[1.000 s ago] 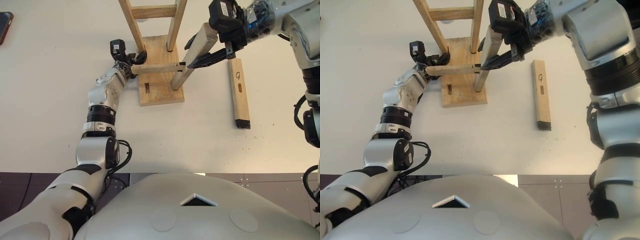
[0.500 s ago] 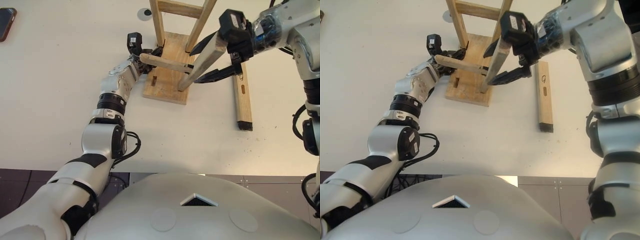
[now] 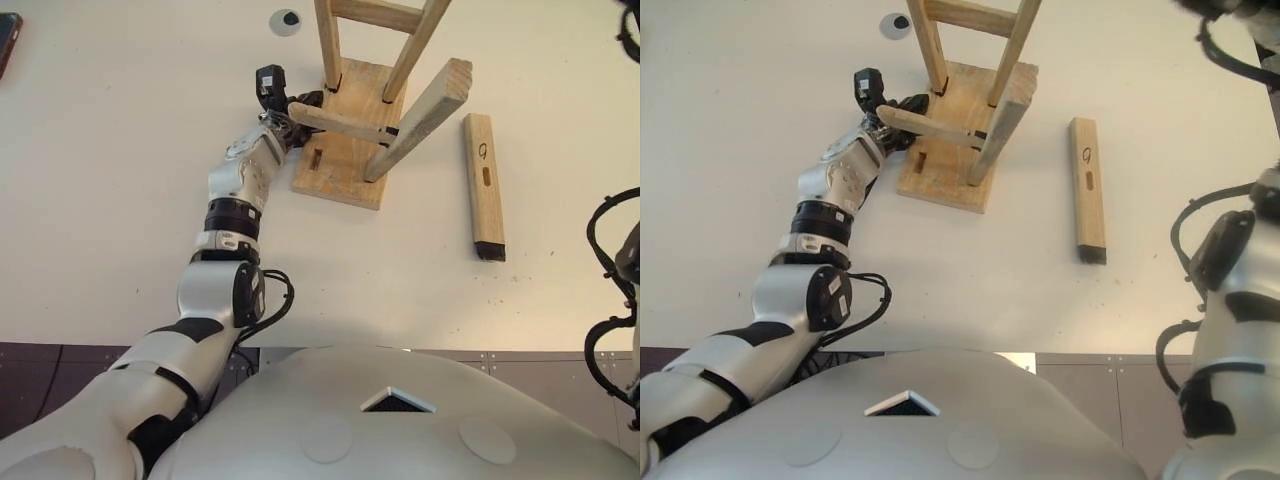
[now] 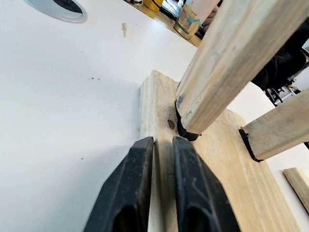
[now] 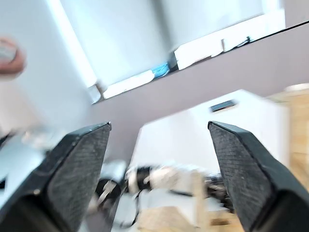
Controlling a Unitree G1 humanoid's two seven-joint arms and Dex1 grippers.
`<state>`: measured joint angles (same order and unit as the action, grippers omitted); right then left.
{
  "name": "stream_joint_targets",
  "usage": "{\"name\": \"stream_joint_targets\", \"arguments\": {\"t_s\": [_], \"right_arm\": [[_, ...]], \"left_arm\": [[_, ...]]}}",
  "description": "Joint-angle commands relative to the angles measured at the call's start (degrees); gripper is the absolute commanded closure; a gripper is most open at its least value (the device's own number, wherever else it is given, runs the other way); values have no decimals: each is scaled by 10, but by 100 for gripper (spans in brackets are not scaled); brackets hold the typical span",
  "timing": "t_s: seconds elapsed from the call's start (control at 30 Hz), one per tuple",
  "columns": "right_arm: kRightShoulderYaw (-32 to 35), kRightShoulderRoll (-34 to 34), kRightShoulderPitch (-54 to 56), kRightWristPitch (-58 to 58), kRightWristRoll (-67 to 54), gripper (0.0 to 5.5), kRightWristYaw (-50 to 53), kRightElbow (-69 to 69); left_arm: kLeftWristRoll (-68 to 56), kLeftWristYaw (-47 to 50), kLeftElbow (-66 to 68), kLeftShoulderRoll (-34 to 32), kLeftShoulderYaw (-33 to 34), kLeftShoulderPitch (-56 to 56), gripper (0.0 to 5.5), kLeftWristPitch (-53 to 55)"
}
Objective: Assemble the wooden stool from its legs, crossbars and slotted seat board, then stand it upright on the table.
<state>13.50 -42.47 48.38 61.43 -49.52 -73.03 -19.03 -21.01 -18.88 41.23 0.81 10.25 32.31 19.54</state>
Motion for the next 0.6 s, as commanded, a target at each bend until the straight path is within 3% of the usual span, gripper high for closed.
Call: {"name": "stream_joint_targets", "arguments": {"t_s": [0.03,0.1,0.17,0.23,0.43,0.6], "right_arm": [[-26,-19,-88,-32,106,138,137,17],[-44,0,-141,-63,185,107,252,29],[3,43,-206,-62,229,70,390,53],[15,49,-303,-79,265,37,447,126],[41,58,-516,-18,237,14,470,394],[64,70,-537,26,195,14,463,436]], "left_arm": [[-79,34,-196,17,54,-121,500,64],[-123,60,-307,20,80,-165,500,100],[-146,90,-391,16,96,-206,500,133],[-144,113,-451,6,96,-248,500,154],[-125,139,-532,7,60,-362,500,187],[-81,147,-489,11,11,-371,500,171]]}}
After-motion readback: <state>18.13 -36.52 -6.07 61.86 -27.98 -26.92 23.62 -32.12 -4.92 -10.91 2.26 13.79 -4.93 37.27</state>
